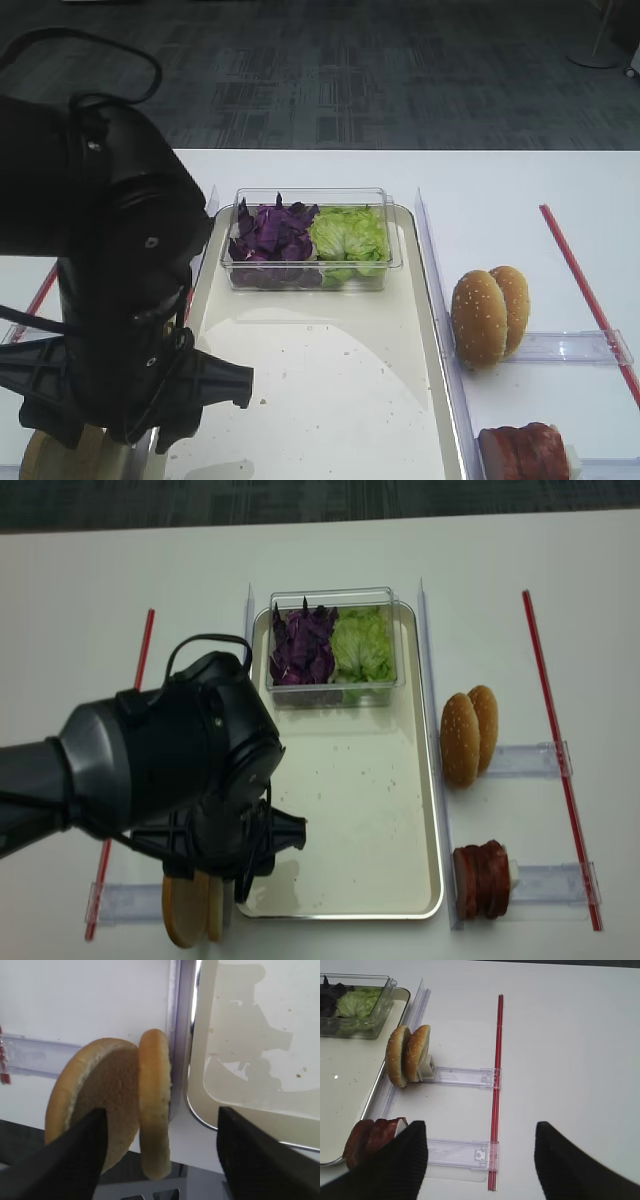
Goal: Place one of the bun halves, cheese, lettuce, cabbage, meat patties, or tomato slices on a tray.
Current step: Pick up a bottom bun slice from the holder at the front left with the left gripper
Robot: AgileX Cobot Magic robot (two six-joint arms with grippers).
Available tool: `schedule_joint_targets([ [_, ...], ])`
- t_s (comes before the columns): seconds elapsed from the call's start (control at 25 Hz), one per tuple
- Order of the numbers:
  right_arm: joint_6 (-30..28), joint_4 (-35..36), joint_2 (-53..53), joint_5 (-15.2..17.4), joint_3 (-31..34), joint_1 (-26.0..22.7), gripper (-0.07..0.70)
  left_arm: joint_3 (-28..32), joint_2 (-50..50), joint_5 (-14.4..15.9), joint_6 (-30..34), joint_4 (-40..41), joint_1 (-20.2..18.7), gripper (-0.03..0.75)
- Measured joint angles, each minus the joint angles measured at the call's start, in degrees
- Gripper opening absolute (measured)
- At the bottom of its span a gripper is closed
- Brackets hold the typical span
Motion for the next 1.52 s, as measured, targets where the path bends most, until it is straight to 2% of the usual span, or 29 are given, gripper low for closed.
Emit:
schedule_joint_targets([
  [0.48,0.00,0.00,0.00,0.00,0.00,0.00,0.489,0.00,2.49,-0.45,0.00,0.00,0.91,0.352],
  [1.12,0.00,0.00,0.00,0.00,0.00,0.00,0.489,0.00,2.71,-0.79,0.00,0.12,0.91,0.152],
  [1.52,0.00,0.00,0.00,0.00,0.00,0.00,0.489,0.00,2.71,-0.79,0.00,0.22,0.91,0.083],
])
